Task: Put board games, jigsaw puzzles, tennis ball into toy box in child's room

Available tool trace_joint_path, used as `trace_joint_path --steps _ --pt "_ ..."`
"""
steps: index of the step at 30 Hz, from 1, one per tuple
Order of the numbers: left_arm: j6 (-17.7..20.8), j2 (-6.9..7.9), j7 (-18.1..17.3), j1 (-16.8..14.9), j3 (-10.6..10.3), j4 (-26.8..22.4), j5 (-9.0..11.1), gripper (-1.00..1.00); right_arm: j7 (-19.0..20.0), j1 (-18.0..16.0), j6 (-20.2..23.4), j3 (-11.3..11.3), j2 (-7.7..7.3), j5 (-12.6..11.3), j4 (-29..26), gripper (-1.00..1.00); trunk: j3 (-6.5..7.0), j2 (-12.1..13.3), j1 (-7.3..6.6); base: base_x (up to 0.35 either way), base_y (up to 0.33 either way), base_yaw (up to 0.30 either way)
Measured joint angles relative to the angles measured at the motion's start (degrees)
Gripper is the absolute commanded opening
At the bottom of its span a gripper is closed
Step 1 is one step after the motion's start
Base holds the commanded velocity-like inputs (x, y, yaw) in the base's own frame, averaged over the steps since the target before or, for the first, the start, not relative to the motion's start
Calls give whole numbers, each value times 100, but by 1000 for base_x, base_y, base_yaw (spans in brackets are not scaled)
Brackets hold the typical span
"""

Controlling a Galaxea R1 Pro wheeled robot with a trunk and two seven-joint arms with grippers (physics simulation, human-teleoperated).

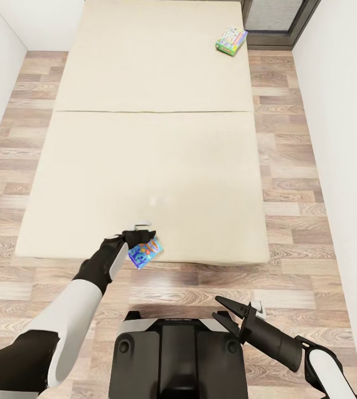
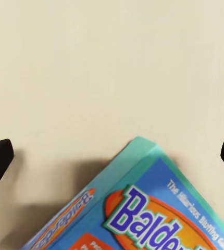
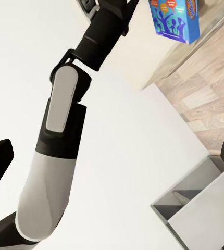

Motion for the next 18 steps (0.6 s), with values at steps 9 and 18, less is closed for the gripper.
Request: trace_joint_path --steps 9,18 --pt "17 2 -4 5 228 -62 3 100 0 0 3 2 0 0 0 100 0 0 0 0 0 0" --pt "46 20 -10 5 330 -89 6 100 0 -1 2 7 0 0 0 100 0 0 0 0 0 0"
